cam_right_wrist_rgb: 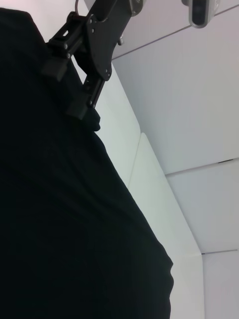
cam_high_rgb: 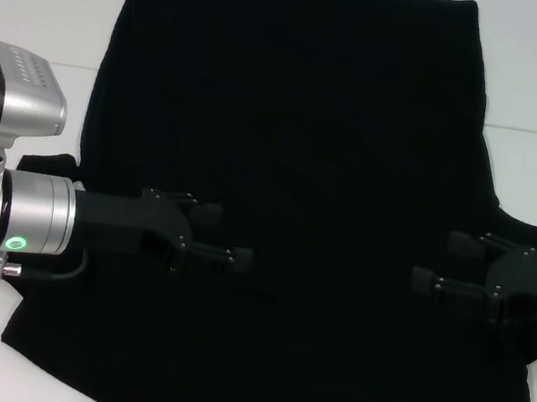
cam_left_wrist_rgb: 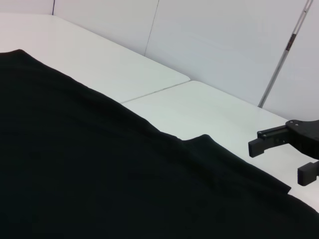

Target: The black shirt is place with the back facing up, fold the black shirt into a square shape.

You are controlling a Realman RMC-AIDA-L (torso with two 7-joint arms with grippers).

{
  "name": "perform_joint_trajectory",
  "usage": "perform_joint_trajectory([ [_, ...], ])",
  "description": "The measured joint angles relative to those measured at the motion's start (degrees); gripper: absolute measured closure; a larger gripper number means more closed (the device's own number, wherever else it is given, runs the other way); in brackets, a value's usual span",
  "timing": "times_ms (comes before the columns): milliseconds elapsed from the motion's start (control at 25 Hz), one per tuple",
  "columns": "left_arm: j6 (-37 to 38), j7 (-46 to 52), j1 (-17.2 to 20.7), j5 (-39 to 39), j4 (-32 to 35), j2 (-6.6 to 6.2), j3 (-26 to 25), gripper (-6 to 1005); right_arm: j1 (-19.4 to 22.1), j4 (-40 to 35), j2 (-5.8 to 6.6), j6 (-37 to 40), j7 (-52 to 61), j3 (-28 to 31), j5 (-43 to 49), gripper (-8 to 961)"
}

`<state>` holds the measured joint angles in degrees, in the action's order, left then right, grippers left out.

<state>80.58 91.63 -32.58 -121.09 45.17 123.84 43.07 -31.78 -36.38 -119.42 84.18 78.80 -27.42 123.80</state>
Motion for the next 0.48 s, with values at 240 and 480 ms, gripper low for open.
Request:
perform_joint_trajectory([
  [240, 0.0, 0.2, 0.1, -0.5, 0.0, 0.00, 0.0, 125, -0.2, 0.0, -0.11, 0.1, -0.1, 0.0, 0.0, 10],
  [480, 0.0, 0.2, 0.2, -0.6, -0.1, 0.00, 0.0, 124, -0.2, 0.0, -0.12, 0.2, -0.2, 0.0, 0.0, 10],
])
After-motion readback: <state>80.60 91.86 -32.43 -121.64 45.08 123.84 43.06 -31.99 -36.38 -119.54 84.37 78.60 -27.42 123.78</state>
